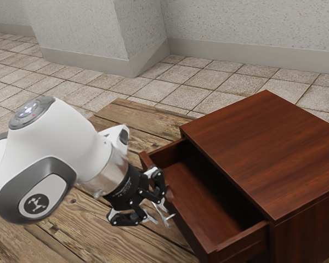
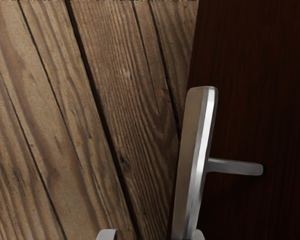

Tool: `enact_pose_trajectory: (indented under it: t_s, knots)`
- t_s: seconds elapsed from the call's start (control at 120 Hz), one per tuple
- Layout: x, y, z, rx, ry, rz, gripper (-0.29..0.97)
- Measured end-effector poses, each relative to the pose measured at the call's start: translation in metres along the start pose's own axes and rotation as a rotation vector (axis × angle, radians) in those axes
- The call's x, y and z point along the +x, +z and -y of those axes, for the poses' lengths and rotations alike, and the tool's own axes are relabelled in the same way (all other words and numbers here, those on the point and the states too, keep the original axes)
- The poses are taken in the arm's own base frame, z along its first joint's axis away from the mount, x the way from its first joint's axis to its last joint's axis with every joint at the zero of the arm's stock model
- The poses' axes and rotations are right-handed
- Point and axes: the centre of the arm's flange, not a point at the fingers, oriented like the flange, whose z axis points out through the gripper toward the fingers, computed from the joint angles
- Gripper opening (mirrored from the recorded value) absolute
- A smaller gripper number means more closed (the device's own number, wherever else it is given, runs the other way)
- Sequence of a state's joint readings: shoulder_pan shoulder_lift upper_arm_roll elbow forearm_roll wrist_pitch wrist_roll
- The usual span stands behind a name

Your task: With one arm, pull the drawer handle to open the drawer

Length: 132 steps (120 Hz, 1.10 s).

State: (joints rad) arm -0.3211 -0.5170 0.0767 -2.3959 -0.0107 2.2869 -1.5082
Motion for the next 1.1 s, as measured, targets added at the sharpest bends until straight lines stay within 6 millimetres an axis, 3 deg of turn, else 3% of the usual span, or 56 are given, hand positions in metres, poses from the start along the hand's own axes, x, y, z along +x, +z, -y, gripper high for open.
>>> enact_pose_trajectory:
  t_s: [1.1]
  knots:
    - [0.01, -0.019, 0.052, -0.032, -0.027, -0.001, 0.14]
